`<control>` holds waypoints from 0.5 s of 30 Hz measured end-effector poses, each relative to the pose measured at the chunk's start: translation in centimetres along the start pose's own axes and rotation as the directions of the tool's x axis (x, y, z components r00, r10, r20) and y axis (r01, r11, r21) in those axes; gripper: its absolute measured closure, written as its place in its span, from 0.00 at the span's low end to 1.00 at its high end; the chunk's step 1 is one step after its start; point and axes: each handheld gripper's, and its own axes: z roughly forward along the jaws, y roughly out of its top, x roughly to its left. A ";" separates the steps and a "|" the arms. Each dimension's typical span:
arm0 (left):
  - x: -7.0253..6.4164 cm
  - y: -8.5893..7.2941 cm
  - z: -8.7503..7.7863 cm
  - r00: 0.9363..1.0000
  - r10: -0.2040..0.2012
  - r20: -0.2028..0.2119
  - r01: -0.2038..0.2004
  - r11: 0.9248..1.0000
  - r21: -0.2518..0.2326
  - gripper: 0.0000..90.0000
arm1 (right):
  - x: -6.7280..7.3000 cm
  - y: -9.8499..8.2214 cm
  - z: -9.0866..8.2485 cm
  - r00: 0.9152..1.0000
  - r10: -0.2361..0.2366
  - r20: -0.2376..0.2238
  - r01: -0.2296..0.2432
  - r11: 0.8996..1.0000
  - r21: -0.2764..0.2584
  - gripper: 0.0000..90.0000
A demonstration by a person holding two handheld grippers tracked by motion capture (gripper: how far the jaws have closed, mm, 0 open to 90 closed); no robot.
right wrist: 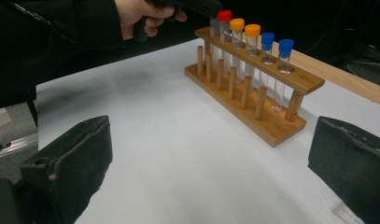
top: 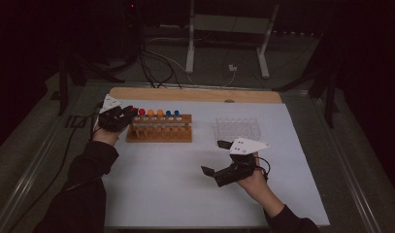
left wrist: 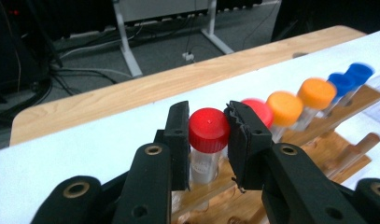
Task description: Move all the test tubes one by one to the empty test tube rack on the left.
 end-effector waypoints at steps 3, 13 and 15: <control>0.1 0.0 0.0 1.000 -0.010 0.004 0.010 1.000 0.000 0.80 | 0.0 0.0 0.0 1.000 0.001 0.001 -0.001 1.000 0.001 0.00; 0.1 0.1 -1.7 0.997 -0.072 0.016 0.073 0.997 -0.022 0.48 | -0.1 0.1 -0.3 1.000 -0.001 0.005 0.001 1.000 0.000 0.00; 0.0 0.0 -2.8 0.998 -0.063 0.025 0.064 0.997 -0.032 0.40 | -0.2 0.0 -0.5 1.000 -0.001 0.008 0.001 1.000 -0.001 0.00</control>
